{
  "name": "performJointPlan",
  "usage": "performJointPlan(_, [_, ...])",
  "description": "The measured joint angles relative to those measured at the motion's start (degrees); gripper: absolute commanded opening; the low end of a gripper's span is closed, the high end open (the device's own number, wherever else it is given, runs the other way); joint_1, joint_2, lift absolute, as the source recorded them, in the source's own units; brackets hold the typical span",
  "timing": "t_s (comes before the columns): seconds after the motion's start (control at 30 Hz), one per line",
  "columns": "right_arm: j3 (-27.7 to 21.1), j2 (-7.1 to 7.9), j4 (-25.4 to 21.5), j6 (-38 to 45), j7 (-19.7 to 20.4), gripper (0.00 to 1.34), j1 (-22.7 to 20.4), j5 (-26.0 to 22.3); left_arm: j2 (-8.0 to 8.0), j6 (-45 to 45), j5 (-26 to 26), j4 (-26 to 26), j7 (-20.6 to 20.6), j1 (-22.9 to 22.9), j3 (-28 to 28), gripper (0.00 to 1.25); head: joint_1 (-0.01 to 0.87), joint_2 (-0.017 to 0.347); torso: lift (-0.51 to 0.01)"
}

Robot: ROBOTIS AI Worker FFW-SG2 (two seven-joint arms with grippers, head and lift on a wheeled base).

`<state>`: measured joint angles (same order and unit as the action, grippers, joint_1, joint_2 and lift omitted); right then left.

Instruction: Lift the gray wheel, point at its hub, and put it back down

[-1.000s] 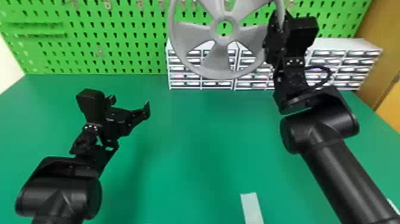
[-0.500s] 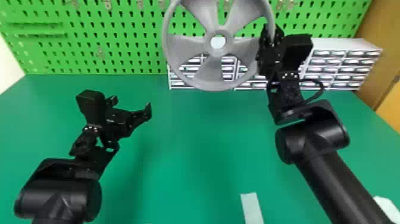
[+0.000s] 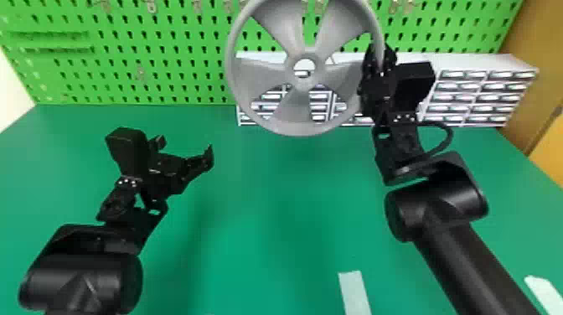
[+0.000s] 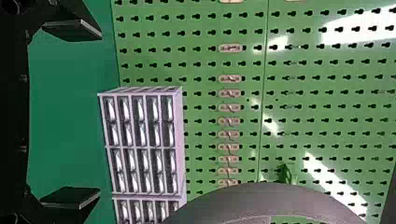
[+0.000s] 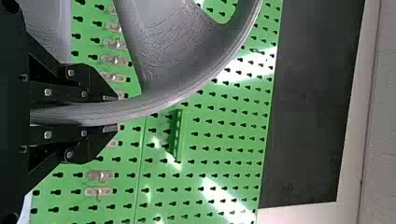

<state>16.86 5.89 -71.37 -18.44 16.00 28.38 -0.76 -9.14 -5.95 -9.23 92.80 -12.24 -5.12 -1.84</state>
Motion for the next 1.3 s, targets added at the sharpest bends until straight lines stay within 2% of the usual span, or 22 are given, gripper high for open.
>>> performJointPlan(0.27, [-0.5, 0.07, 0.0, -0.1, 0.0, 0.01, -0.2, 0.0, 0.00, -1.2, -0.2, 0.9, -2.1, 0.8, 0.9, 1.12, 0.692, 0.048, -0.088])
performJointPlan(0.47, [-0.9, 0.21, -0.5, -0.2, 0.0, 0.01, -0.3, 0.0, 0.00, -2.6, -0.3, 3.0, -5.1, 1.9, 1.6, 1.11, 0.692, 0.048, -0.088])
performJointPlan(0.9, [-1.7, 0.81, -1.2, -0.4, 0.0, 0.01, -0.8, 0.0, -0.04, -5.0, -1.0, 12.2, -10.7, 5.8, 4.0, 1.06, 0.692, 0.048, -0.088])
performJointPlan(1.0, [-1.9, 1.05, -1.4, -0.4, 0.0, 0.01, -0.9, 0.0, -0.34, -6.0, -1.8, 15.4, -10.7, 7.1, 4.2, 0.92, 0.692, 0.048, -0.088])
performJointPlan(1.13, [-2.0, 1.41, -1.6, -0.4, 0.0, 0.01, -1.0, 0.0, -0.63, -7.3, -3.3, 19.0, -10.8, 8.8, 4.6, 0.45, 0.692, 0.048, -0.088])
performJointPlan(1.3, [-2.4, 1.72, -2.0, -0.4, 0.0, 0.01, -1.0, 0.0, -0.70, -8.9, -5.0, 23.1, -9.0, 10.3, 5.1, 0.23, 0.692, 0.048, -0.088])
